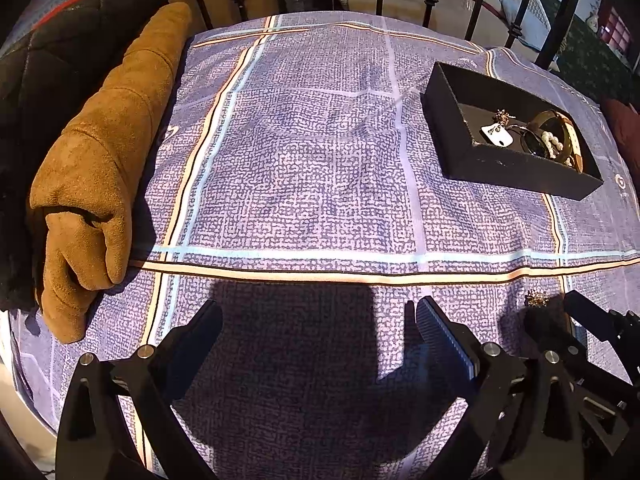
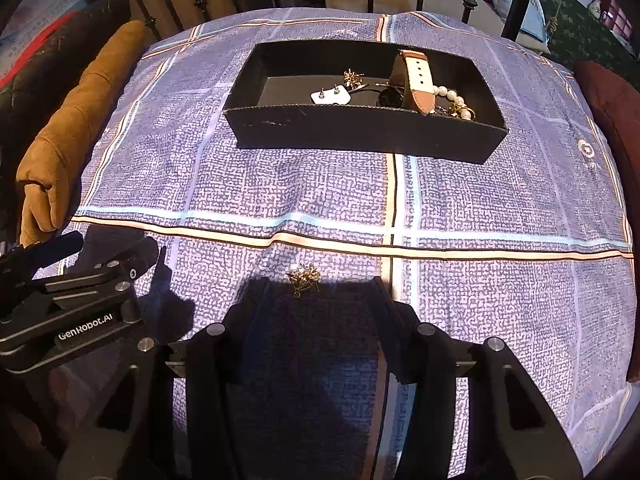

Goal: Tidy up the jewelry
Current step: 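Reach the right gripper down to the gold brooch on the cloth, then close the right gripper on the gold brooch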

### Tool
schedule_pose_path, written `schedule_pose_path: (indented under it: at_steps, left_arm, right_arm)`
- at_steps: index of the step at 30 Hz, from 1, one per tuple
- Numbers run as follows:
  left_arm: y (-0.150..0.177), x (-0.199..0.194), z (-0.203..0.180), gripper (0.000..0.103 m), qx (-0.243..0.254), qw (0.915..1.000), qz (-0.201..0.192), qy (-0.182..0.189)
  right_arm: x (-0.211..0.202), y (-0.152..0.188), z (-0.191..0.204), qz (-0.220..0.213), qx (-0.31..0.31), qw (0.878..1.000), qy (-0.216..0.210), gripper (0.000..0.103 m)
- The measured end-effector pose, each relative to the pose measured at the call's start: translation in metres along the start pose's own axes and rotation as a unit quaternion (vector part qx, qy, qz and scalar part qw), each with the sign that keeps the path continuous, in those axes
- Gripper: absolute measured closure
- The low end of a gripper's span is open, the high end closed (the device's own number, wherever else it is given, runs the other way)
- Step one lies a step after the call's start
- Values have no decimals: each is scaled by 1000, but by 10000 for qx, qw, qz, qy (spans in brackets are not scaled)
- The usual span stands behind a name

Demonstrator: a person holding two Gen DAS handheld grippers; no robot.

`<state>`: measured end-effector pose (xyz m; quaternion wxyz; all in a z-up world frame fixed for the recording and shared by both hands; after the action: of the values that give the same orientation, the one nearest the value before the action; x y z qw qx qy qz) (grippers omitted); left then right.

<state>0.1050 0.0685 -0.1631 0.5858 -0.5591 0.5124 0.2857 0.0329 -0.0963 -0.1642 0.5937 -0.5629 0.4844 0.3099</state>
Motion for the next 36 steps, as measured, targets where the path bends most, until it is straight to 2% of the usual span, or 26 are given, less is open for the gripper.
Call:
schedule_pose_path:
  at_steps: [10, 15, 22, 23, 24, 25, 27, 29, 31, 32, 33, 34, 35, 36]
  left_arm:
    - [0, 7, -1, 8, 28, 10000, 78, 25]
    - [2, 11, 1, 8, 17, 9999, 122, 40]
    - [2, 13, 2, 8, 24, 9999, 129, 75]
    - [2, 13, 3, 8, 24, 9999, 127, 78]
    - [2, 13, 3, 8, 19, 9999, 121, 84]
    - [2, 14, 4, 8, 12, 9999, 131, 97]
    - [1, 14, 3, 19, -4, 9997, 114, 197]
    - [0, 11, 1, 37, 54, 9997, 100, 217]
    - [-3, 8, -1, 62, 104, 9994, 122, 298]
    - [-4, 8, -4, 70, 137, 9995, 140, 258]
    - [-5, 7, -5, 74, 167, 9995, 151, 235]
    - [-6, 6, -6, 94, 195, 9993, 159, 274]
    - [-5, 7, -7, 101, 133, 9990, 223, 367]
    - [-5, 7, -8, 101, 135, 9991, 219, 329]
  right_arm:
    - [7, -1, 6, -11, 10, 10000, -32, 53]
    - [7, 0, 11, -92, -130, 9999, 10, 63]
    - [7, -1, 13, -99, -142, 9998, 53, 67]
    - [7, -1, 13, -109, -164, 9998, 48, 71]
    - [6, 0, 14, -118, -193, 9997, 37, 86]
    - [6, 0, 16, -119, -242, 9996, 107, 85]
    - [5, 1, 17, -160, -279, 9994, 118, 86]
    - [4, 2, 15, -144, -210, 9996, 75, 86]
    - [1, 3, 12, -149, -148, 9998, 36, 86]
    - [-1, 3, 12, -155, -138, 9998, 13, 86]
    - [-2, 3, 11, -166, -122, 9998, 22, 86]
    - [-4, 2, 10, -176, -110, 9998, 11, 86]
    - [-5, 2, 9, -179, -115, 9998, 7, 86]
    - [-6, 2, 8, -194, -108, 9998, 14, 86]
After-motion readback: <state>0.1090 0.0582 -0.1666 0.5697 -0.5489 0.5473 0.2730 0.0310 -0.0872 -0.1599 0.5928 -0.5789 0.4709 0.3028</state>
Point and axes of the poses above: each gripper's, at about its wrist camera, not at the fingertips, and x roughly the way its jaws point, z to its left, y to its underside, the point moved 1 cm from there along x, roughly the way its jaws point, and after that the axes turned 14 degrees about y, right-handed, at the moved point
